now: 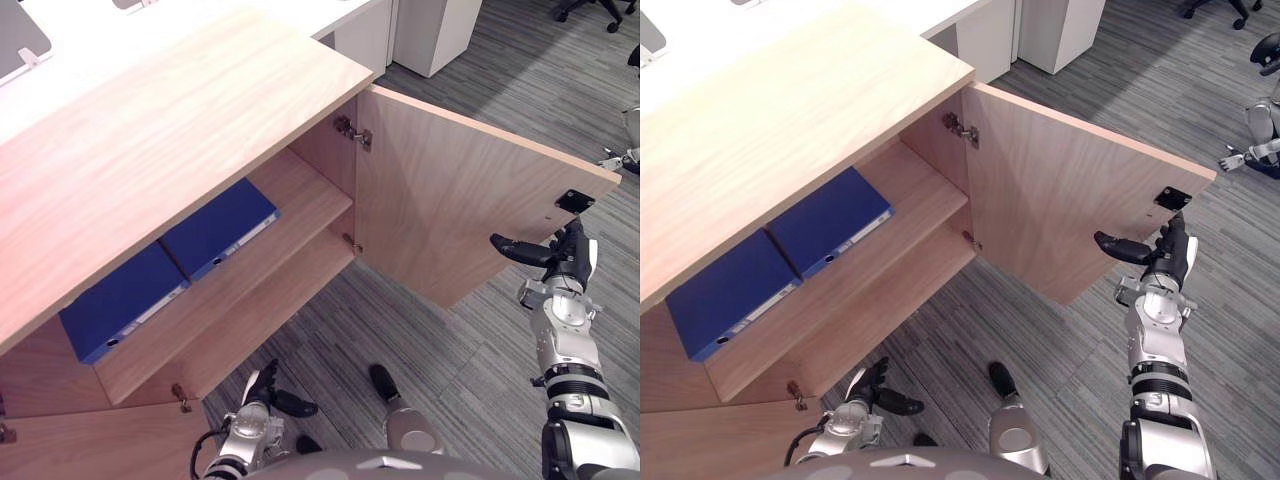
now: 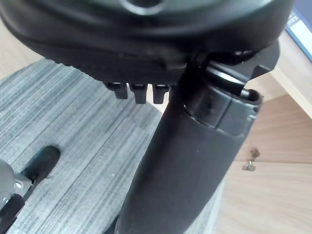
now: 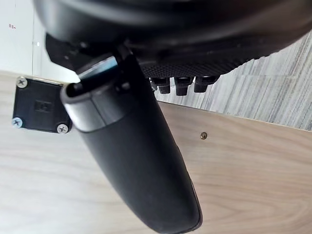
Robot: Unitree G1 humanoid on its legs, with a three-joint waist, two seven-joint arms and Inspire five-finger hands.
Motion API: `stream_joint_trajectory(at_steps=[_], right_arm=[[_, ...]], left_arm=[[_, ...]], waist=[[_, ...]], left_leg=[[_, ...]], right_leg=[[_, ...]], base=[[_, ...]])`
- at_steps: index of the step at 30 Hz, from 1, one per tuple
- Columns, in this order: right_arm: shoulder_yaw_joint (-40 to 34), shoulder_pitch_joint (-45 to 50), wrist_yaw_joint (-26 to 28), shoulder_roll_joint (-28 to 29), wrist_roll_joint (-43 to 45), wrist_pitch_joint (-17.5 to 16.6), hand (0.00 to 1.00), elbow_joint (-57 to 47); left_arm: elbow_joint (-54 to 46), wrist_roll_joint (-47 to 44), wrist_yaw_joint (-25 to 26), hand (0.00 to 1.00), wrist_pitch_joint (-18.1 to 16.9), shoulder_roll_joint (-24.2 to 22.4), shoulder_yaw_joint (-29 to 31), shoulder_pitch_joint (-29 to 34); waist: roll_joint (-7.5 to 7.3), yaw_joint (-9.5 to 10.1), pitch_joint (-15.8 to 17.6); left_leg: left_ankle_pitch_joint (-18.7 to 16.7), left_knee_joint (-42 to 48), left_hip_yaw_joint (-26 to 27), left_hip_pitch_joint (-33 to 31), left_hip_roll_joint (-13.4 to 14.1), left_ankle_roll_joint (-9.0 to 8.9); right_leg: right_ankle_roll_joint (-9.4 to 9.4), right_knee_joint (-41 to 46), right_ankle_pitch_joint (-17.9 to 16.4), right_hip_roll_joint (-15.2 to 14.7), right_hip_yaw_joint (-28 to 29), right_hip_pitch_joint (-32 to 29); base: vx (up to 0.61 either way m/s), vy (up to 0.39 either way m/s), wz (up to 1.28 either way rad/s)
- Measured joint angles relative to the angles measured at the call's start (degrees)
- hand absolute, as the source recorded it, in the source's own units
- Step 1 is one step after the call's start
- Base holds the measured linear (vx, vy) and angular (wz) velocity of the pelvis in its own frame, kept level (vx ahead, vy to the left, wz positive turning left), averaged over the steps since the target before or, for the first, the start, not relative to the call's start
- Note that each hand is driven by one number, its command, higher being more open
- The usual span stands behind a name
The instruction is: Walk over to the cabinet, pick up the folder, carry it to the office cabinet, place the folder inside the office cabinet, then close the office cabinet door
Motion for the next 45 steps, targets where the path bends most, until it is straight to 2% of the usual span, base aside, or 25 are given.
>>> stream_joint_trajectory(at_steps=[7,11,19,26,35,38,45], right_arm=[[0.9,0.1,-1.0,0.6,-0.1,0.1,1.00,-1.4],[-0.1,3.2,-2.5,4.5,-0.1,0.1,1.00,-6.9],[1.9,11.5,-1.3,11.6,-1.6,0.1,1.00,-18.1],[6.4,22.9,1.5,16.4,-2.1,0.2,1.00,-29.7],[16.8,41.6,5.8,22.4,0.4,0.1,1.00,-46.0],[22.2,46.9,8.8,22.8,2.9,0.1,1.00,-49.6],[30.4,52.2,12.0,21.4,3.5,0.5,1.00,-52.0]], left_arm=[[0.6,0.9,0.1,1.00,0.1,0.0,-0.1,0.5],[0.9,1.4,0.1,1.00,0.2,0.0,0.1,0.6],[1.8,3.6,0.1,1.00,0.7,-0.1,0.1,-0.2],[2.0,5.3,0.1,1.00,1.3,0.2,0.0,-0.4],[3.4,5.9,0.2,1.00,1.4,0.2,-1.1,-0.5],[3.4,6.6,0.1,1.00,1.4,0.3,-2.9,-0.4],[3.0,7.9,-0.1,1.00,1.4,1.4,-7.7,1.2]], waist=[[0.11,0.03,0.0],[0.12,-0.06,0.0],[-0.30,-0.18,0.2],[-1.77,-0.34,0.2],[-4.27,-0.40,-0.9],[-5.40,-0.39,-1.6],[-7.56,0.01,-2.7]], left_leg=[[0.3,0.5,-2.0,-0.8,0.0,0.19],[1.0,-0.5,-2.4,-0.4,0.3,0.00],[1.2,-0.9,-2.1,1.2,0.6,-0.22],[1.2,-0.8,-1.7,2.1,1.3,-0.61],[0.4,1.1,-1.2,2.9,3.2,-1.11],[0.2,1.4,-2.3,2.7,3.3,-1.42],[0.8,0.5,-4.1,2.8,2.7,-1.30]], right_leg=[[-0.34,-0.4,0.3,-0.3,-1.6,-0.2],[-0.63,-0.3,0.6,0.1,-2.2,0.0],[-0.94,-0.3,1.2,1.0,-2.1,1.0],[-1.64,-0.3,1.2,2.0,-1.8,1.5],[-2.29,-0.2,1.9,3.1,-1.1,2.8],[-2.19,0.1,1.7,2.9,-1.8,3.0],[-2.48,0.9,1.3,2.5,-2.5,3.2]], base=[[-0.02,-0.017,0.09],[0.02,-0.028,0.04],[0.01,-0.030,-0.10],[0.01,-0.031,-0.08],[0.02,-0.039,-0.05],[-0.04,-0.042,0.10],[-0.03,-0.018,0.07]])
